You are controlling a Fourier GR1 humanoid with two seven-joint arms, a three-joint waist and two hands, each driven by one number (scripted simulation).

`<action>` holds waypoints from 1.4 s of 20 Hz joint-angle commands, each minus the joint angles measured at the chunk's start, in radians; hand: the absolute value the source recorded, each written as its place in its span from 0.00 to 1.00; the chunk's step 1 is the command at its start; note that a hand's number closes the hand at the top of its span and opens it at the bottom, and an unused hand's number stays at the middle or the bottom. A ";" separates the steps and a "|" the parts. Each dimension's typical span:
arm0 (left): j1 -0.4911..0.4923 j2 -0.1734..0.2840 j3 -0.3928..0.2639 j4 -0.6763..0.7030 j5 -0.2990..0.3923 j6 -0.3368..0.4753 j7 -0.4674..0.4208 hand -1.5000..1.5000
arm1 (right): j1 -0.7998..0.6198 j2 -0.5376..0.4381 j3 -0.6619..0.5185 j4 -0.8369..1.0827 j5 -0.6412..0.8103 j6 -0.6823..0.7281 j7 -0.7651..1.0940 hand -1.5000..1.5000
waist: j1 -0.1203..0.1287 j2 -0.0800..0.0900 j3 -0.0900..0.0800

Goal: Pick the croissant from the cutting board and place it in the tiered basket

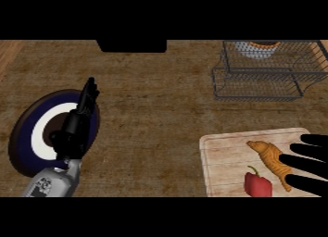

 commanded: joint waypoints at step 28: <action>0.027 -0.074 0.032 -0.041 -0.108 -0.028 0.056 0.50 | 0.108 -0.068 0.242 0.566 0.766 -0.762 -0.781 0.00 | -0.010 -0.008 -0.007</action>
